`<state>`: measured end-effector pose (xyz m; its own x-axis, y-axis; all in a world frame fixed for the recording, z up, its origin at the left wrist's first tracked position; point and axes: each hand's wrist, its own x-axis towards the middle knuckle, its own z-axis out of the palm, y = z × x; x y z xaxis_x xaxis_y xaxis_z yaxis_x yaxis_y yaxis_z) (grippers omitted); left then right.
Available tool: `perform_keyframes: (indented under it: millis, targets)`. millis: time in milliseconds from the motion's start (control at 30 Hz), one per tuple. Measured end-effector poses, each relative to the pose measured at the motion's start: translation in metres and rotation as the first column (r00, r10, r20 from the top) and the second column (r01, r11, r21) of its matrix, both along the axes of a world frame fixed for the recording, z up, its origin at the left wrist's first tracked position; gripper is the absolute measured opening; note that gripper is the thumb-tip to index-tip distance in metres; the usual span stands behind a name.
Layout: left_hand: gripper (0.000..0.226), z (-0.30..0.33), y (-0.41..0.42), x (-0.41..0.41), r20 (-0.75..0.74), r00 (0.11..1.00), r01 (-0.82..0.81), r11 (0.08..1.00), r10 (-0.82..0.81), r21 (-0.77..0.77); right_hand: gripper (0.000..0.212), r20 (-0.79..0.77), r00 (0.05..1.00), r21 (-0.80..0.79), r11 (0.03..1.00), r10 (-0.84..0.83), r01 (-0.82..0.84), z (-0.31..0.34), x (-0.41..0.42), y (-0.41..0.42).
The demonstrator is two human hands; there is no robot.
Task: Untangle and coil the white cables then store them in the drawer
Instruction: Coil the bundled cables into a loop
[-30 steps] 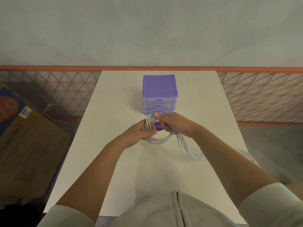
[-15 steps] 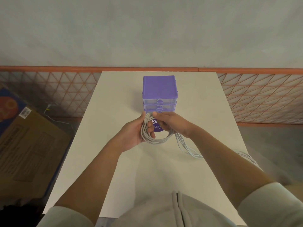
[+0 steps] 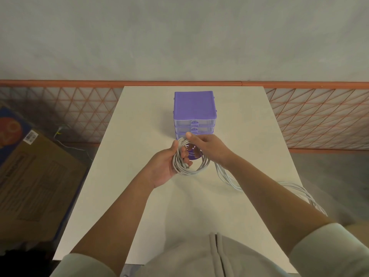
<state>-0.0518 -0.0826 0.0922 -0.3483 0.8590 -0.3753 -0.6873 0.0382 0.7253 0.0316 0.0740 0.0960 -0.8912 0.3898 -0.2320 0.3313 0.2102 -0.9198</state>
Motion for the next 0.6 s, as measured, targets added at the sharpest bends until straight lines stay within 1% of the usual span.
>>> perform_keyframes:
  millis: [33,133,233,367,433,500,567,600]
  targets:
    - [0.038,0.0,0.001,0.001,0.027,1.0,-0.013,1.0,0.012,0.014,0.062,0.006,1.0,0.032,0.999,-0.027,0.027,0.0,-0.001,-0.001]
    - [0.039,0.002,0.001,0.004,0.093,0.995,-0.05,0.998,0.047,0.024,0.06,0.039,0.995,0.088,0.992,-0.09,0.086,0.002,-0.004,-0.004]
    - [0.035,0.007,-0.001,0.003,0.093,0.995,-0.03,0.999,0.029,0.012,0.058,0.059,0.993,0.1,0.99,-0.107,0.1,0.002,-0.007,-0.005]
    - [0.02,0.008,-0.005,0.002,-0.099,0.994,0.039,0.997,-0.046,-0.072,0.062,0.064,0.993,0.099,0.991,-0.1,0.093,0.0,-0.007,-0.004]
    - [0.02,0.005,-0.006,0.001,-0.228,0.969,0.07,0.99,-0.097,-0.125,0.06,0.061,0.995,0.103,0.992,-0.084,0.078,0.0,-0.006,-0.003]
    - [0.024,0.002,-0.007,0.0,-0.401,0.903,0.067,0.972,-0.155,-0.224,0.058,0.067,0.995,0.116,0.991,-0.069,0.061,-0.001,-0.005,-0.003]
    - [0.026,-0.001,-0.007,0.0,-0.57,0.789,0.032,0.942,-0.229,-0.334,0.057,0.082,0.995,0.14,0.989,-0.058,0.046,-0.002,-0.004,-0.003]
    - [0.026,-0.003,-0.006,0.0,-0.628,0.732,0.016,0.928,-0.265,-0.373,0.056,0.088,0.995,0.154,0.987,-0.053,0.039,-0.002,-0.002,-0.003]
